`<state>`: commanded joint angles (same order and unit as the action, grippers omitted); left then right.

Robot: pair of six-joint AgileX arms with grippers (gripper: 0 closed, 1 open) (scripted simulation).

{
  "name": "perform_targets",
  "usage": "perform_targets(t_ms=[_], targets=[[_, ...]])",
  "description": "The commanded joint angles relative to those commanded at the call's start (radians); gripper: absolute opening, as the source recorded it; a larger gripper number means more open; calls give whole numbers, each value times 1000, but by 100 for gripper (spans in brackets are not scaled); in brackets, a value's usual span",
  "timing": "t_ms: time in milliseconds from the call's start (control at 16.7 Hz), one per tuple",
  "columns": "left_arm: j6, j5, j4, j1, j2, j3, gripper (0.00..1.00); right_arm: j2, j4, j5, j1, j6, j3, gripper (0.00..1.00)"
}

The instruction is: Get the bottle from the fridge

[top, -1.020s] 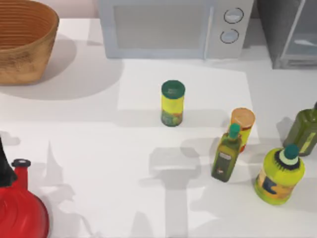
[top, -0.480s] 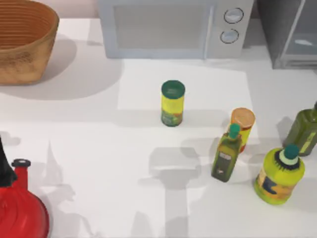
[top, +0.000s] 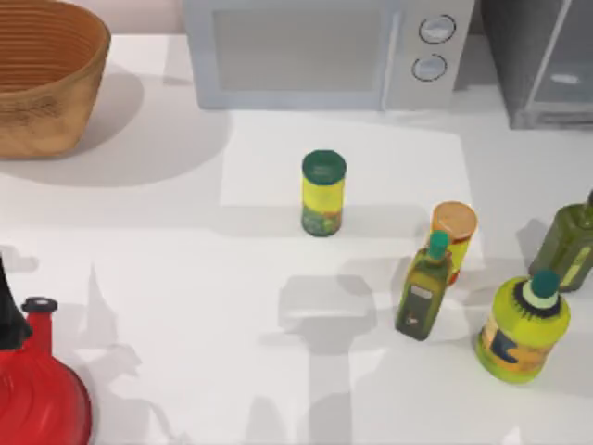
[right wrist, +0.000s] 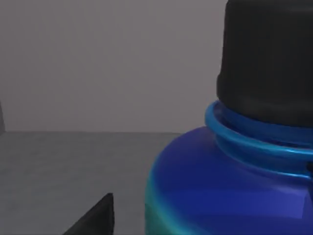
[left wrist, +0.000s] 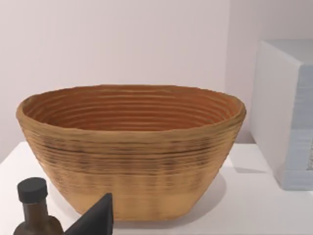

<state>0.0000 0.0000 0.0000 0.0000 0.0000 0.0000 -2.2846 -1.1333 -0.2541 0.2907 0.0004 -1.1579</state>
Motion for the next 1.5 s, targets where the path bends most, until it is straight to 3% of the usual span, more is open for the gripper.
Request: perform_targets(t_ms=[720,1500], targets=[[0,0,0,0,0,0,100,0,0,0,0,0,0,2],[0,0,0,0,0,0,100,57,63,0,3,2,-5,0]])
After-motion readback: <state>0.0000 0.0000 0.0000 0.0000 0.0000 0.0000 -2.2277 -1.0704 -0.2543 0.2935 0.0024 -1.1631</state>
